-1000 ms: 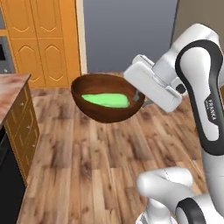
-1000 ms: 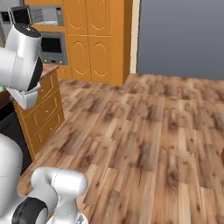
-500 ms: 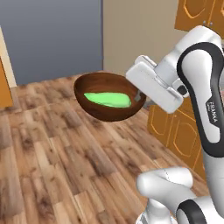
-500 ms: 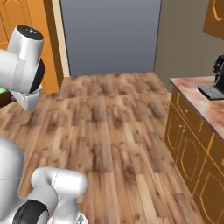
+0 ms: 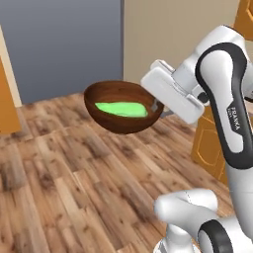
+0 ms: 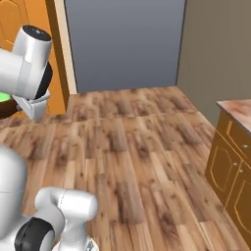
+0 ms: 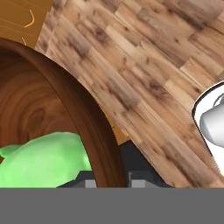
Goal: Pick the corn from the sink and place it in the bowl. Then pick the bowl and place it in the microwave. Then close the microwave door and press the start button.
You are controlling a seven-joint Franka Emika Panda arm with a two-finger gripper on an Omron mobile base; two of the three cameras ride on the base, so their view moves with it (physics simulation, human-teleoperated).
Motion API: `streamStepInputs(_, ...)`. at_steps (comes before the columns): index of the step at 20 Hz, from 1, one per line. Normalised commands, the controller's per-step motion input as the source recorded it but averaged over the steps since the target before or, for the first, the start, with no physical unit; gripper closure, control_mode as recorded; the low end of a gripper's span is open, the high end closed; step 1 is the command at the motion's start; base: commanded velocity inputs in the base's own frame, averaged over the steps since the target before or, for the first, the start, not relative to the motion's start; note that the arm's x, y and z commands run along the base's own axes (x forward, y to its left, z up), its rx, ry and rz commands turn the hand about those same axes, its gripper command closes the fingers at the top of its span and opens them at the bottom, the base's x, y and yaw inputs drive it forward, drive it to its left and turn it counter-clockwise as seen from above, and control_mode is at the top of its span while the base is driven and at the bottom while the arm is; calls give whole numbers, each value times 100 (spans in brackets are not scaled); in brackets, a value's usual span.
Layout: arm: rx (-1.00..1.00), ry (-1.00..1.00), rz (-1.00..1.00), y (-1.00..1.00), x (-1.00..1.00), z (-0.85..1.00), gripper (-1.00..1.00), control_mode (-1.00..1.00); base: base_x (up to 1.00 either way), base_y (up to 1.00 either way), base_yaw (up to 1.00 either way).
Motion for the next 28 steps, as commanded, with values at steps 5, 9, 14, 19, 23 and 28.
streamStepInputs(5,0,0,0,0,0,0,100,100,100,57,5)
streamStepInputs(9,0,0,0,0,0,0,100,100,100,4,14)
streamStepInputs(14,0,0,0,0,0,0,100,100,100,1,15)
streamStepInputs(19,0,0,0,0,0,0,100,100,100,21,5)
streamStepInputs(23,0,0,0,0,0,0,100,100,100,47,0)
streamStepInputs(28,0,0,0,0,0,0,100,100,100,67,0)
